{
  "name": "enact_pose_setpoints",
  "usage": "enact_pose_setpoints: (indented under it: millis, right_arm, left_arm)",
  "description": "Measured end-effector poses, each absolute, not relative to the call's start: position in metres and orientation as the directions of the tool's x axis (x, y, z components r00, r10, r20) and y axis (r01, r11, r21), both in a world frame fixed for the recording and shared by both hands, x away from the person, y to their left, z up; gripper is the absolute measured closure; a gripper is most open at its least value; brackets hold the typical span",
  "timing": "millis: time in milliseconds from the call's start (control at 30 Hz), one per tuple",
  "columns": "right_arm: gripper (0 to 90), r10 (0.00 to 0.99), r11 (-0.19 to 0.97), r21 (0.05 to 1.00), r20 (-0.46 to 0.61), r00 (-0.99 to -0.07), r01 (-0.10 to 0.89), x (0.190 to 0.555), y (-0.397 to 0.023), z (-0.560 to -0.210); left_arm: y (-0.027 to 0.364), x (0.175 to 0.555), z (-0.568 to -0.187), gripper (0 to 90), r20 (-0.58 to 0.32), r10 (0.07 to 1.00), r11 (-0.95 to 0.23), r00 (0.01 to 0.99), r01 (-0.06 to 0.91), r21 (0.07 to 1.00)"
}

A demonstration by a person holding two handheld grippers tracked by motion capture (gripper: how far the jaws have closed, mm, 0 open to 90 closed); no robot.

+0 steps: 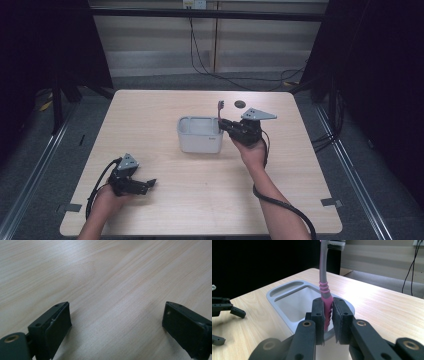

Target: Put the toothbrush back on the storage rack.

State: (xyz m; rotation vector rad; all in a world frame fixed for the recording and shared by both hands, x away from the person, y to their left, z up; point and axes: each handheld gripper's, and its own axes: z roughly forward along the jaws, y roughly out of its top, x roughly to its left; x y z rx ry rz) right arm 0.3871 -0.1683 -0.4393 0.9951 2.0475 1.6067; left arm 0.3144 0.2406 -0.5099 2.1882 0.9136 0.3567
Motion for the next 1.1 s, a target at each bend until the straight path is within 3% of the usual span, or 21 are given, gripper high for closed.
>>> enact_pose_setpoints:
  millis: [767,1100]
  right_arm:
    - [79.2,0.698,0.137,0.938,0.136,-0.703,0.317,0.383,-0.1656,-0.4427]
    - [60.9,0.716,0.136,0.937,0.132,-0.685,0.322,0.382,-0.1659,-0.44]
  left_arm:
    - [0.2406,0.3144,-0.5099,8.0,-0.022,0.704,-0.485,0.71,0.502,0.716]
    - [0.2405,0.3144,-0.5099,8.0,-0.021,0.704,-0.484,0.71,0.502,0.717]
